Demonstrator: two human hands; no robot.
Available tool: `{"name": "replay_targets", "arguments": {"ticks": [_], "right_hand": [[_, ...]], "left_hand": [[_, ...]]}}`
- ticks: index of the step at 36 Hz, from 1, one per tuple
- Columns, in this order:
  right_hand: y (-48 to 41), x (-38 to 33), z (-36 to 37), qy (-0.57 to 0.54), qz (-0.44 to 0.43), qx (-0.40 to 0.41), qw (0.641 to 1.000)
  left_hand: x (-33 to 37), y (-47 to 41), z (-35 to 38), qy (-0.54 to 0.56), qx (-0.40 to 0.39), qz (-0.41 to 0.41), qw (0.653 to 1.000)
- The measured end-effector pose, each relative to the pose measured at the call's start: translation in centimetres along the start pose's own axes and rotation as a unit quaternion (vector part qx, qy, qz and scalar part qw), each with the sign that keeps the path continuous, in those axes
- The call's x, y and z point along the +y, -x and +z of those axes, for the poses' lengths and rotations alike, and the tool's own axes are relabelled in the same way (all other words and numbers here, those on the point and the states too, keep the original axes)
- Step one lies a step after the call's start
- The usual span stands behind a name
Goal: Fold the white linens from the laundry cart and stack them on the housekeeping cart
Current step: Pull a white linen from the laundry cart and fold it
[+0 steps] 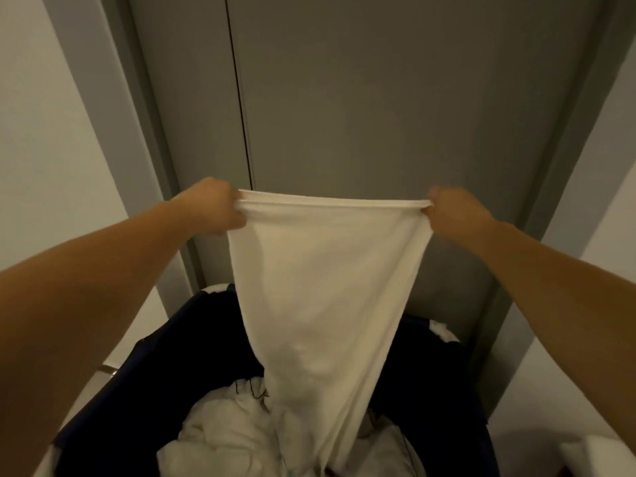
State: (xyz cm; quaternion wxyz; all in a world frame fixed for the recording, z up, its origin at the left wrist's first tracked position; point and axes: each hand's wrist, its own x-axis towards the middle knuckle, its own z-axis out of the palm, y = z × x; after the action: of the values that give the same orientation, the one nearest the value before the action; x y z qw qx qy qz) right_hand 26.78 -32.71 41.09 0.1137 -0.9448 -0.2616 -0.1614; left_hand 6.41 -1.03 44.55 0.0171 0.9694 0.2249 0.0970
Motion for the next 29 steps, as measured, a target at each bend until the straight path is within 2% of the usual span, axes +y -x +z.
{"name": "replay_targets", "arguments": {"ticks": [3,6,8,10,15,19,20,23,26,29], "right_hand": [[0.2,-0.6,-2.0,-0.116,0.067,0.050,0.990],[0.1,-1.3,-4.9,-0.188,0.110,0.078,0.973],[-0.1,-1.6,-6.8,-0.276,0.142,0.104,0.945],[0.0,-1.8,-8.8,-0.379,0.167,0.137,0.900],[0.9,-0.8,-14.5,-0.446,0.167,0.261,0.840],[2.5,1.3,-18.6,-0.435,0.163,0.341,0.817],[2.9,1.9,-19.6,-0.430,0.155,0.356,0.815],[4.6,3.6,-23.2,-0.424,0.137,0.394,0.804],[6.5,5.8,-27.0,-0.430,0.128,0.423,0.788],[8.8,9.0,-30.2,-0.429,0.119,0.442,0.779]], "left_hand": [[0.0,-0.1,-1.4,0.136,0.007,0.005,0.991],[0.3,-0.5,-3.1,0.220,0.039,0.020,0.975],[0.6,-0.8,-3.9,0.276,0.083,0.038,0.957],[1.1,-1.5,-4.6,0.336,0.130,0.053,0.931],[4.9,-2.5,-7.0,0.561,0.194,0.072,0.802],[8.7,-2.3,-9.8,0.676,0.198,0.072,0.706],[9.6,-2.3,-10.5,0.683,0.201,0.079,0.698],[12.7,-1.5,-13.1,0.667,0.233,0.109,0.700],[16.5,0.5,-16.3,0.675,0.254,0.139,0.678],[20.4,2.3,-18.6,0.672,0.269,0.159,0.672]]}}
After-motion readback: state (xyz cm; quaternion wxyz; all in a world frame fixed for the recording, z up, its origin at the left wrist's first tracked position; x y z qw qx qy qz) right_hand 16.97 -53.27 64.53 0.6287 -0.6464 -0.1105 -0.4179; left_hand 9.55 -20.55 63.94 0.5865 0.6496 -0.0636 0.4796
